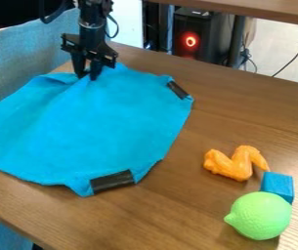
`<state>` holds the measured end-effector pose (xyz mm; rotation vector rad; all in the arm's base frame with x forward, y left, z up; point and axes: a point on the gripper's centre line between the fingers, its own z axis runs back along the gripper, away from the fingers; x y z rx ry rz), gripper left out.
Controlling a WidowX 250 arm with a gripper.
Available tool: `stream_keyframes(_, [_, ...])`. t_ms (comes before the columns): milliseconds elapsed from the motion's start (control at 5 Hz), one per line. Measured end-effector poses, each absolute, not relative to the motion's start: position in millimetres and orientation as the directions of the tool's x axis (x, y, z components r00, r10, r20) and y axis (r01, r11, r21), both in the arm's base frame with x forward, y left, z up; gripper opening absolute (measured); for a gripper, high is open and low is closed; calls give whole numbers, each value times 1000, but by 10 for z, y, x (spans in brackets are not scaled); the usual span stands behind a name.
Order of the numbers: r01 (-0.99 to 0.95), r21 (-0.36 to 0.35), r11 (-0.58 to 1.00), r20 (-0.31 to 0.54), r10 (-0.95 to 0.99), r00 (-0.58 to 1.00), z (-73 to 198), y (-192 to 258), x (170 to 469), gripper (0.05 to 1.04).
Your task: Fold the cloth from top left to bottom right
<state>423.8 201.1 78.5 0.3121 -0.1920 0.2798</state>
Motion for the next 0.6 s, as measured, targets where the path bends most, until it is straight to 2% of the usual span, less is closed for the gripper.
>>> stream_keyframes(200, [-293,264,919,224,237,945,773,2008,4228,181])
stream_keyframes(400, [-283,246,927,225,229,947,770,1999,4206,78])
stream_keyframes(600, [-271,216,938,223,223,949,791,1974,4107,58])
